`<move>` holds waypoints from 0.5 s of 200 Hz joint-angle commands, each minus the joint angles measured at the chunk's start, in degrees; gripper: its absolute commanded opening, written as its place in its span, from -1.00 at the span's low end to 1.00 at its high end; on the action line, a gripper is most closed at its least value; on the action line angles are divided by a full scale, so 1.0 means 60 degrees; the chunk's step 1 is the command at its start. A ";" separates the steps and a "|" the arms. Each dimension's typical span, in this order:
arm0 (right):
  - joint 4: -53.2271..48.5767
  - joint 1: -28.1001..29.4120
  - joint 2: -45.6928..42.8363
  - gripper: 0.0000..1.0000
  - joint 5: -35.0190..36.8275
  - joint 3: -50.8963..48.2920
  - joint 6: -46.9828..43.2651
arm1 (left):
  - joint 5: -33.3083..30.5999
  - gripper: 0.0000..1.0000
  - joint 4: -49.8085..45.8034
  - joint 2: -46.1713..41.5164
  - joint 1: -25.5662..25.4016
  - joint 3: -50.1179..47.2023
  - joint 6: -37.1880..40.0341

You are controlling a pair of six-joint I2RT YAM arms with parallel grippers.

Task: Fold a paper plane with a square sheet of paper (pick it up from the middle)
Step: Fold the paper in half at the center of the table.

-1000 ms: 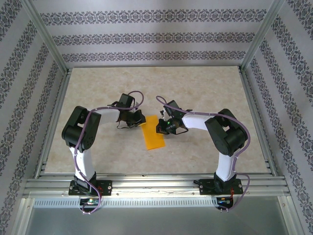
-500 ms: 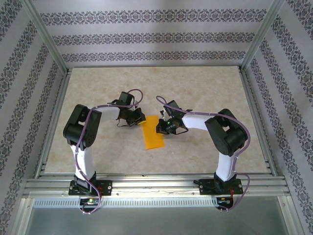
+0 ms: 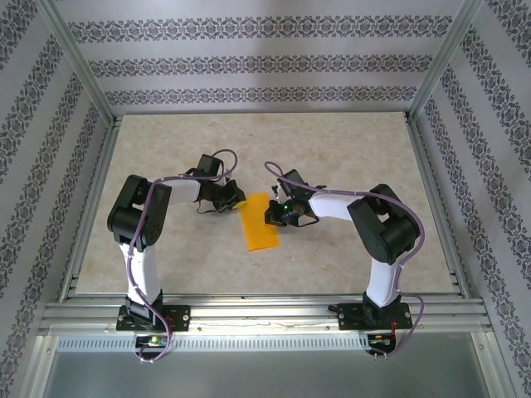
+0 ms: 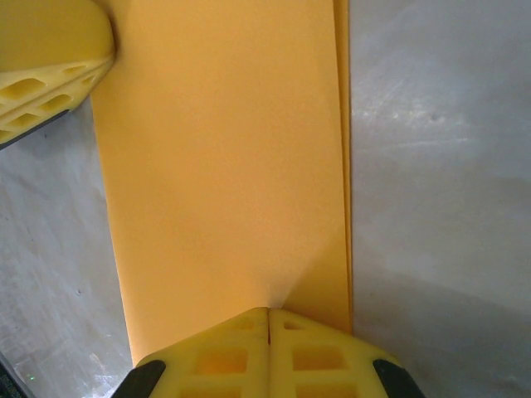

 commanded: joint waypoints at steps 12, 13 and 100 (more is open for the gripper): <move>-0.1293 -0.0086 0.0404 -1.00 0.0517 -0.0458 -0.0190 | -0.0835 -0.74 0.0135 0.0231 0.0453 0.0097 0.0105; -0.1294 -0.0086 0.0404 -1.00 0.0513 -0.0464 -0.0191 | -0.0833 -0.74 0.0132 0.0227 0.0453 0.0105 0.0111; -0.1326 -0.0102 0.0404 -1.00 0.0480 -0.0402 -0.0235 | -0.0209 -0.71 0.0379 0.0550 0.0456 0.0499 0.0292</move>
